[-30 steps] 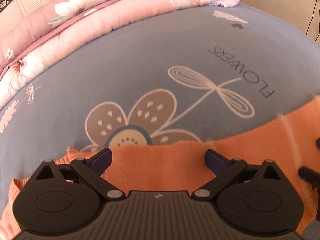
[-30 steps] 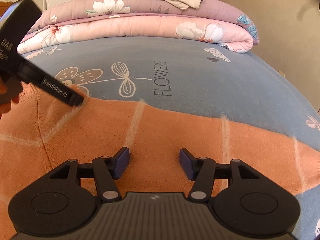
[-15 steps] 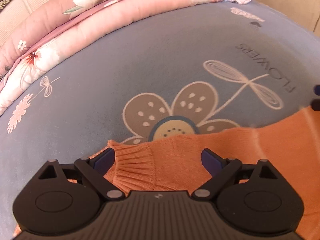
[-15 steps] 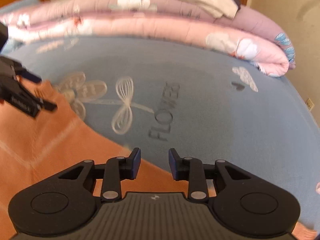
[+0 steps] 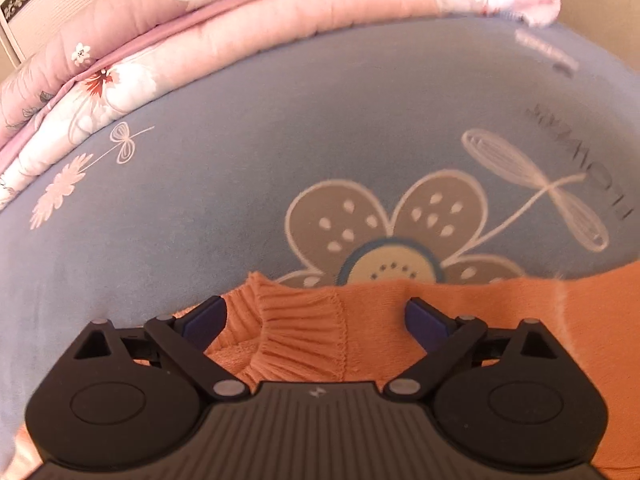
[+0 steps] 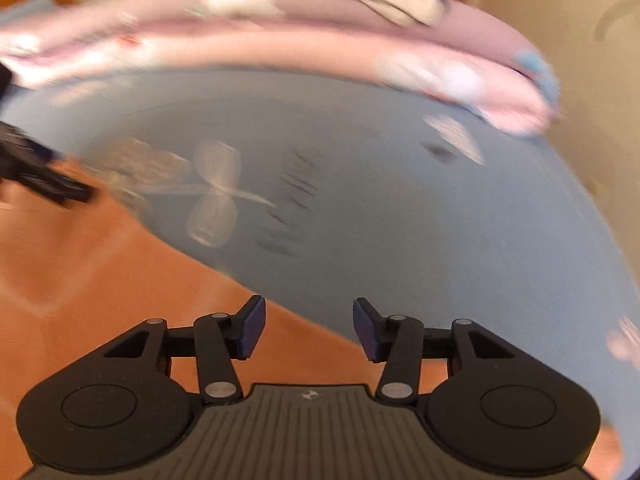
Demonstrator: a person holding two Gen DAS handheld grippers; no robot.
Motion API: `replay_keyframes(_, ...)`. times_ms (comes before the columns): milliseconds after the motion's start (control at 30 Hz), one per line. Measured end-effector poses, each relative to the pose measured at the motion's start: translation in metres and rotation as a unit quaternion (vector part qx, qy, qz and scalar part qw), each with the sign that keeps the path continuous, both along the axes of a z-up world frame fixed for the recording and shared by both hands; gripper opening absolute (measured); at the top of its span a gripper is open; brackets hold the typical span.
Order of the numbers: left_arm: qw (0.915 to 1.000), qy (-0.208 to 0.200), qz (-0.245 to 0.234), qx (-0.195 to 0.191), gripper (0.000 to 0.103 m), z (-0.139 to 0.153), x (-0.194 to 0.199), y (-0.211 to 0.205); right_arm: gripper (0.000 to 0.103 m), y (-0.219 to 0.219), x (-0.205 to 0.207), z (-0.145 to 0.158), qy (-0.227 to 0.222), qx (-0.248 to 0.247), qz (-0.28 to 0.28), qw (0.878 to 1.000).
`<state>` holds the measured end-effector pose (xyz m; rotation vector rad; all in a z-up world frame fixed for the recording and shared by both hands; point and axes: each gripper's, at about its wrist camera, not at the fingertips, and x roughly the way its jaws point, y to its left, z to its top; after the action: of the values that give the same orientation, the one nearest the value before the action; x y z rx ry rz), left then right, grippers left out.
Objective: Fold clothes
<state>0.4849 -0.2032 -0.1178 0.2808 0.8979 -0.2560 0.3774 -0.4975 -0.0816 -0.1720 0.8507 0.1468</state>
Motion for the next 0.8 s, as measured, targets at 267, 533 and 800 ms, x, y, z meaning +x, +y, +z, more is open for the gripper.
replay_keyframes(267, 0.9997, 0.022, -0.005, 0.009, 0.096, -0.002, 0.010, 0.008, 0.056, 0.002, 0.055, -0.019, 0.100, -0.010, 0.162, 0.982)
replay_keyframes(533, 0.9980, -0.027, 0.057, 0.008, 0.098, -0.014, 0.012, 0.012, 0.005, 0.014, 0.033, -0.014, 0.088, -0.016, 0.116, 0.989)
replay_keyframes(800, 0.9976, -0.034, 0.060, -0.009, 0.096, -0.001, 0.002, 0.012, 0.039, -0.009, 0.020, 0.006, 0.049, -0.029, 0.083, 0.995)
